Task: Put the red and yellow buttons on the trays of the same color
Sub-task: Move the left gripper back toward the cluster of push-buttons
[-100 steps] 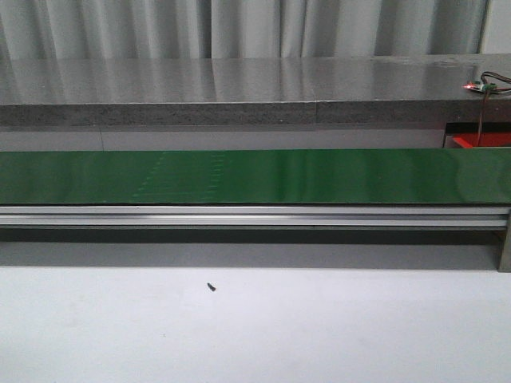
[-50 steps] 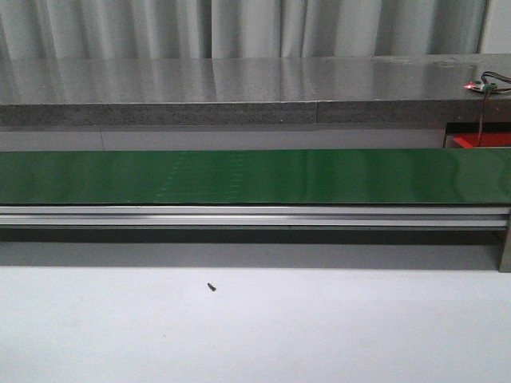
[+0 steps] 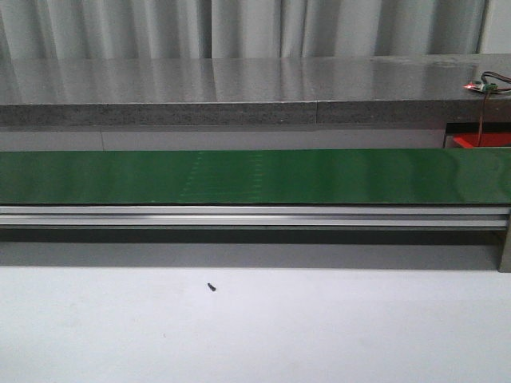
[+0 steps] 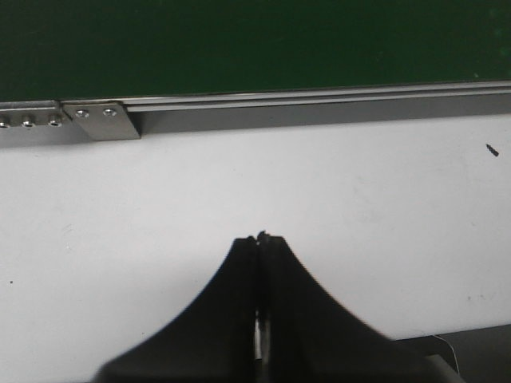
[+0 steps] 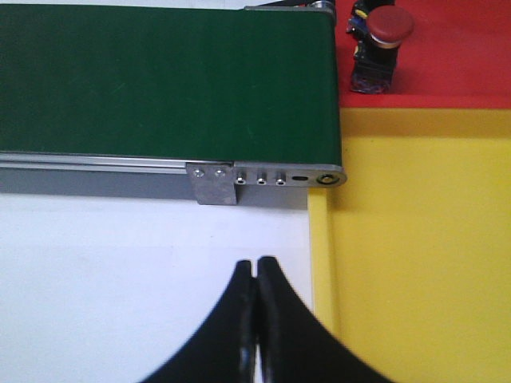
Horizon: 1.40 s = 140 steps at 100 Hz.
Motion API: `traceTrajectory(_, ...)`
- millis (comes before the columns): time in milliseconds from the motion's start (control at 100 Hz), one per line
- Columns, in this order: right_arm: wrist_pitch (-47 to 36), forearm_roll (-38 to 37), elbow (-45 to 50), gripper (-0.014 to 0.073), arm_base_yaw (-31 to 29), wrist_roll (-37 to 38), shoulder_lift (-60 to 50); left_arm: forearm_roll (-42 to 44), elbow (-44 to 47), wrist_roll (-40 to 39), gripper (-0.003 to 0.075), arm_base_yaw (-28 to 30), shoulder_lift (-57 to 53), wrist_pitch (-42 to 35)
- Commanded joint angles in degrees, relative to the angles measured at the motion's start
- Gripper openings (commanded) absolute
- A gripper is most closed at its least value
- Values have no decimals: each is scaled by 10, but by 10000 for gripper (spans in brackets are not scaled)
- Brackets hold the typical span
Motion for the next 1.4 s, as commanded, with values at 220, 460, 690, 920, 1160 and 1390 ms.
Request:
traceTrajectory(220, -35, -4, -14, -66, 0, -1, -1, -12, -15, 1, -20, -5, -10, -26)
traceTrajectory(460, -35, -4, -14, -66, 0, -1, -1, -12, -15, 1, -20, -5, -10, -26)
traceTrajectory(690, -35, -4, -14, -66, 0, -1, -1, -12, -15, 1, -20, -4, -10, -26)
traceTrajectory(920, -35, -4, -14, -66, 0, -1, -1, -11, -16, 0, -20, 27, -10, -36)
traceTrajectory(1160, -35, -4, -14, -66, 0, -1, -1, -11, -24, 0, -20, 137, -10, -36)
traceTrajectory(1390, -35, -4, -14, -66, 0, -1, -1, 10, -55, 2, -3, 249, 0, -40)
